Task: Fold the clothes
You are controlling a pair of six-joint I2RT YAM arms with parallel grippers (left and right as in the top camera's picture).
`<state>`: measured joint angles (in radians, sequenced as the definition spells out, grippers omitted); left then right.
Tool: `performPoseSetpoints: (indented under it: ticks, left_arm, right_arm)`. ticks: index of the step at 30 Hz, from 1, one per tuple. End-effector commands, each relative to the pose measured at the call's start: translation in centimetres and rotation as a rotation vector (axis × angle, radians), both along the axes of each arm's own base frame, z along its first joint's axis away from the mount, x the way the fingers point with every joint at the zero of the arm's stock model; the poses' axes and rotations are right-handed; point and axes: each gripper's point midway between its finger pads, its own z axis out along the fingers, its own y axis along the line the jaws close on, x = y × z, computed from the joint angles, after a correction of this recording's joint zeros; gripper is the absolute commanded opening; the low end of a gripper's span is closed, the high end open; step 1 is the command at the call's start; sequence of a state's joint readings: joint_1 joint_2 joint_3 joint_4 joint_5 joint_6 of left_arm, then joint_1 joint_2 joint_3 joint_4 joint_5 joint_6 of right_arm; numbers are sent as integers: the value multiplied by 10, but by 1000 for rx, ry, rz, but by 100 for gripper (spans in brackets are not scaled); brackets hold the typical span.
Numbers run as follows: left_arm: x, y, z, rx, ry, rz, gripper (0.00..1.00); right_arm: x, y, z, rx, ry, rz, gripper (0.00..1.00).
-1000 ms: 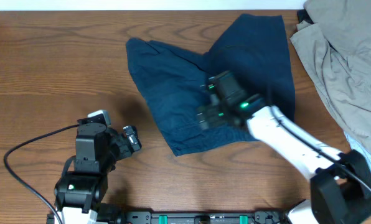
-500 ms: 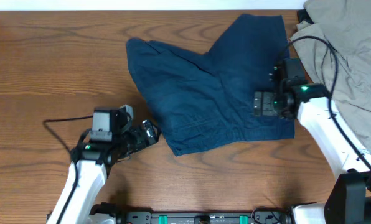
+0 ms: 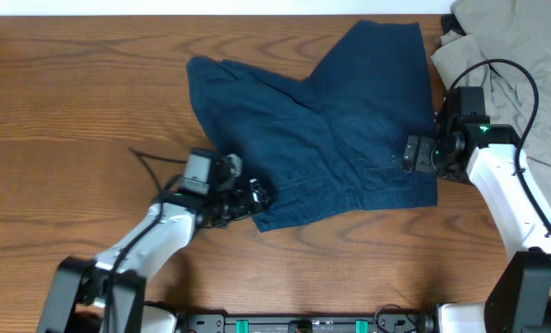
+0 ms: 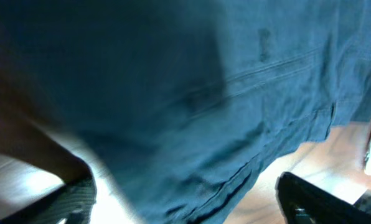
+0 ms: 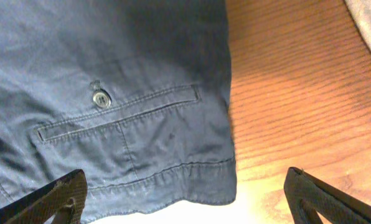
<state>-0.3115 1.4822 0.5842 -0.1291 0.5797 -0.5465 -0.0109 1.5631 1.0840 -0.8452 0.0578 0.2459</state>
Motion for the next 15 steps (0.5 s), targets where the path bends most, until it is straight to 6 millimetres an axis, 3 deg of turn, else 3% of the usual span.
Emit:
performPoseSetpoints:
  ticks: [1, 3, 4, 6, 10, 15]
  left_arm:
    - [-4, -17, -7, -14, 21, -33, 73]
    - [-5, -20, -15, 4, 23, -41, 15]
    - [-4, -17, -18, 24, 25, -31, 6]
    - [-2, -4, -24, 75, 32, 5, 6]
    - [18, 49, -22, 259, -5, 67, 6]
    - [68, 138, 20, 563, -98, 153, 6]
  right_arm:
    - [0, -2, 5, -4, -10, -16, 99]
    - [-1, -2, 5, -5, -6, -13, 99]
    - [-2, -2, 5, -5, -4, -13, 99]
    - [-3, -4, 5, -13, 3, -15, 99]
    - [-8, -5, 4, -21, 24, -18, 99]
    - [-13, -3, 2, -10, 45, -15, 99]
